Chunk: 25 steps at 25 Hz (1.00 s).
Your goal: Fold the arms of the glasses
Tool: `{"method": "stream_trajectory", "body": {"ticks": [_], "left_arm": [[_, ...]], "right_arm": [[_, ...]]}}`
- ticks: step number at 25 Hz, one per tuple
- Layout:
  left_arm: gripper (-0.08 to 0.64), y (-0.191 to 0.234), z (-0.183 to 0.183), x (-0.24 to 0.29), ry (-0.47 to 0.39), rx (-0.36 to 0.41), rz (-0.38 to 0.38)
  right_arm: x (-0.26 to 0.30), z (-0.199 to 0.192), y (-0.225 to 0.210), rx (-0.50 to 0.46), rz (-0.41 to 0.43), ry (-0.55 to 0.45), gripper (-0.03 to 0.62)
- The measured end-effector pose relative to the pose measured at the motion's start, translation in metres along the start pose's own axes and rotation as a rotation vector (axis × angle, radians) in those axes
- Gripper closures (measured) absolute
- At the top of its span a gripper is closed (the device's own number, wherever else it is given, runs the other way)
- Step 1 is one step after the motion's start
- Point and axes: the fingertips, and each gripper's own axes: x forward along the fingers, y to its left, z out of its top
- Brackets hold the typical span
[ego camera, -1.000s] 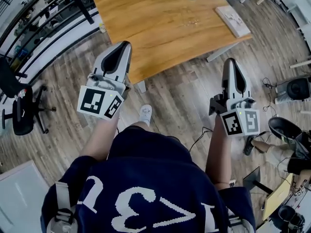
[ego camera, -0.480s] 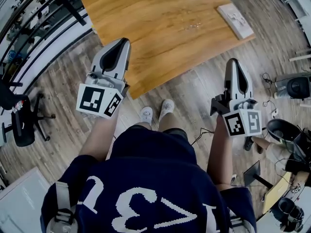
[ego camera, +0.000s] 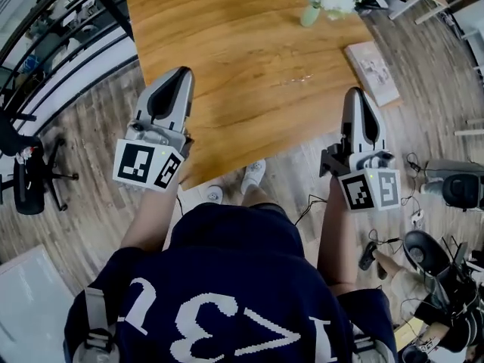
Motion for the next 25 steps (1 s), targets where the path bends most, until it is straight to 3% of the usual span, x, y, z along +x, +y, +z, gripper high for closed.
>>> {"method": "stream_trajectory", "body": {"ticks": [6,10,17,25], "left_arm": [[0.534,-0.006,-0.002,0.049,-0.020,0.018,0.082],[0.535,-0.009,-0.010,0.066,-0.010,0.009,0.101],[0.535,-0.005,-0.021,0.084,0.009,0.004,0.083],[0.535,-0.005,-0.036,0.120,0.042,-0.014,-0.002]], "right_arm": [[0.051,0.004,-0.050,0.003,0.101,0.012,0.565],[0.067,-0.007,-0.066,0.013,0.114,0.037,0.565],[0.080,-0.029,-0.071,0.059,0.108,0.076,0.565],[0.090,-0.057,-0.078,0.075,0.055,0.160,0.565]]}}
